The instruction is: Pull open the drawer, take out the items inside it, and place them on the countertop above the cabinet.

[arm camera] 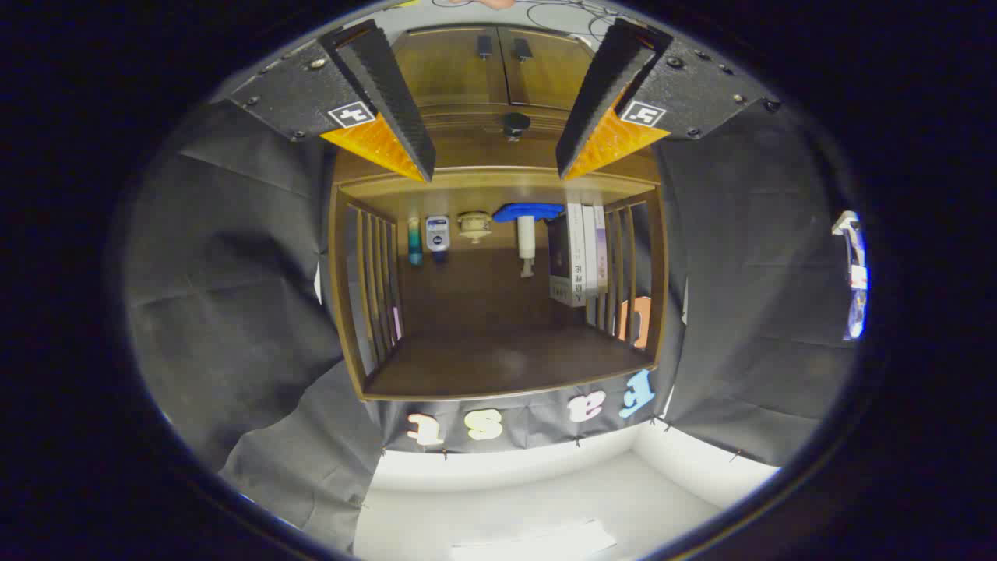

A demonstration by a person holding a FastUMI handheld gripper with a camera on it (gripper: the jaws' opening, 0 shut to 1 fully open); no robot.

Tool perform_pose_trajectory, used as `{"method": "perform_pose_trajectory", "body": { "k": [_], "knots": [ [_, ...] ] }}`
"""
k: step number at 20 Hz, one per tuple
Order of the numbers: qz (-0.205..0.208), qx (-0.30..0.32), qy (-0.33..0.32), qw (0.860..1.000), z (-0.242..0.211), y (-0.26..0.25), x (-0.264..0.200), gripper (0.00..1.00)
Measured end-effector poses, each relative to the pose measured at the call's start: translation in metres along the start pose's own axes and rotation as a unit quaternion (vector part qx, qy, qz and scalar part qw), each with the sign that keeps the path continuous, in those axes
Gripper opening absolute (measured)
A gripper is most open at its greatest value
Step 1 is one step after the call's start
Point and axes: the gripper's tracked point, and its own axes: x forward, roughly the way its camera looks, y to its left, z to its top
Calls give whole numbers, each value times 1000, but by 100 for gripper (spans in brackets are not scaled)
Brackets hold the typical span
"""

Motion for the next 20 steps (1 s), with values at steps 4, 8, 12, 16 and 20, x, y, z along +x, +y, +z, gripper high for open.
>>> {"method": "perform_pose_trajectory", "body": {
  "k": [4,8,12,16,20],
  "knots": [
    [0,-3,-1,1000,1,5,5,99],
    [1,-4,6,1000,-5,11,9,99],
    [5,-5,8,1000,-10,20,15,99],
    [1,4,26,1000,-26,25,24,99],
    [7,8,44,999,-41,33,35,99]
  ]
}}
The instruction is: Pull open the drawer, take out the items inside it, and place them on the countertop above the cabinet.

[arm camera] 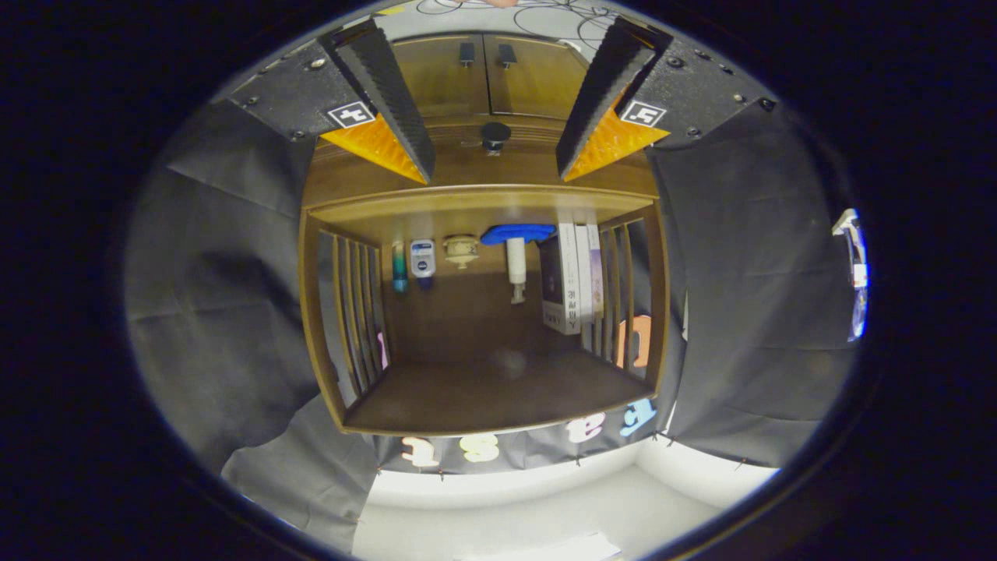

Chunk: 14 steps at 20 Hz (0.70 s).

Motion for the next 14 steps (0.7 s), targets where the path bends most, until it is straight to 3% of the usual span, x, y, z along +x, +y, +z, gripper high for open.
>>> {"method": "perform_pose_trajectory", "body": {
  "k": [14],
  "knots": [
    [-12,-4,16,1000,-33,5,74,99]
  ]
}}
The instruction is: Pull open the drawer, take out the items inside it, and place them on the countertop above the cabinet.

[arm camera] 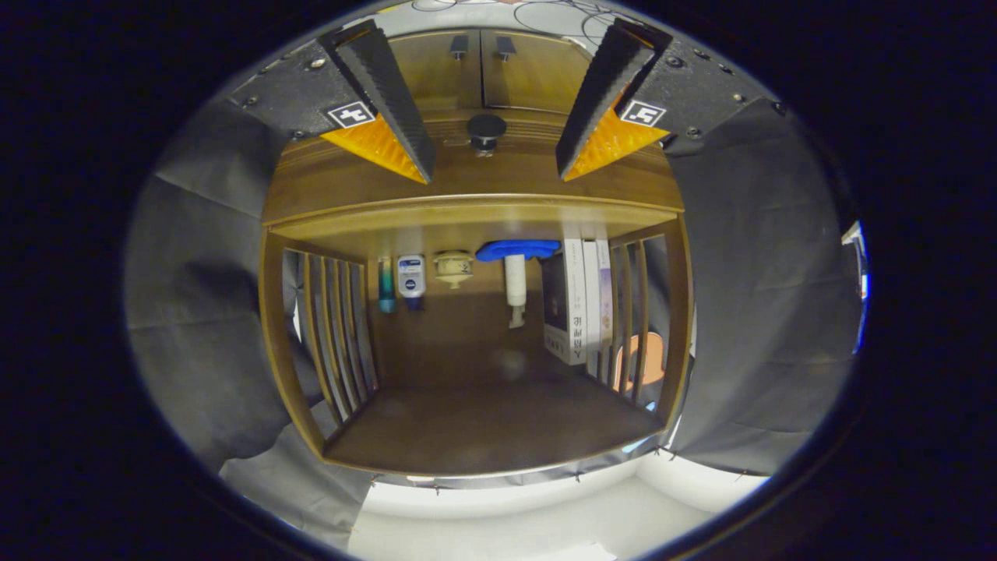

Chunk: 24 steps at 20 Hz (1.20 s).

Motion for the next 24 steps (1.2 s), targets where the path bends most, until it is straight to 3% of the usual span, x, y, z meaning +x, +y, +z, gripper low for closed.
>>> {"method": "perform_pose_trajectory", "body": {
  "k": [6,12,16,19,24],
  "knots": [
    [-16,-2,28,999,-24,-4,32,98],
    [-39,-14,69,997,-61,-12,59,75],
    [-59,3,86,995,-77,-17,74,69],
    [-38,2,83,996,-76,-12,79,55],
    [-41,10,77,996,-77,-13,79,46]
  ]
}}
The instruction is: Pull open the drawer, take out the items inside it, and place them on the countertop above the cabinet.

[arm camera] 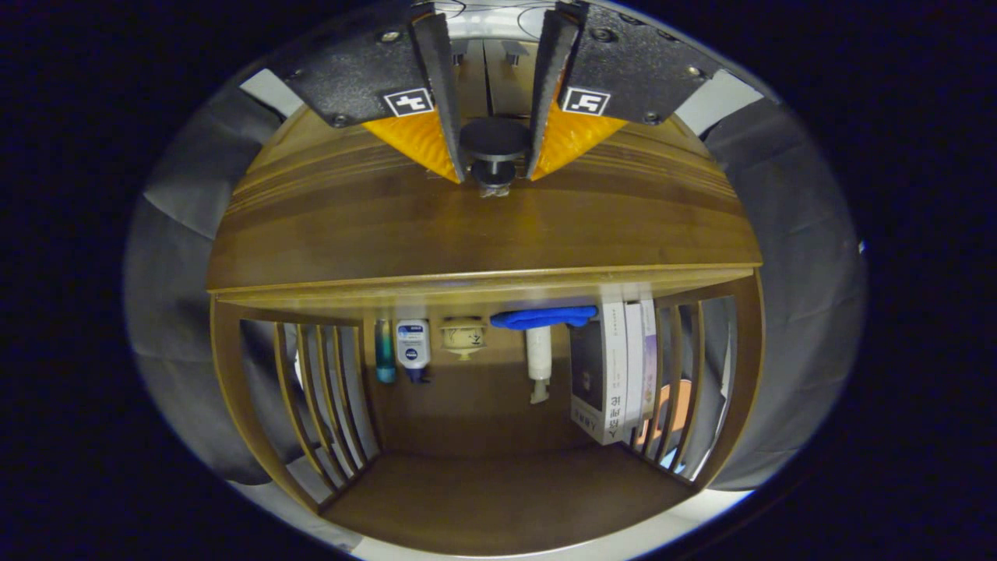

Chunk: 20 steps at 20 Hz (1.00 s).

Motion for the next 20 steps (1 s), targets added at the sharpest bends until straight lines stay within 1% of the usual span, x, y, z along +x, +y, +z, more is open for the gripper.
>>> {"method": "perform_pose_trajectory", "body": {
  "k": [3,5,8,11,18,20],
  "knots": [
    [2,-17,6,1000,-1,-1,-1,41],
    [7,-13,11,1000,-3,-1,-4,38],
    [12,-24,5,1000,-7,-2,-19,37],
    [16,-20,7,1000,-11,-2,-38,37],
    [16,-28,0,999,-24,-1,-78,37],
    [16,-39,-7,999,-27,-1,-89,37]
  ]
}}
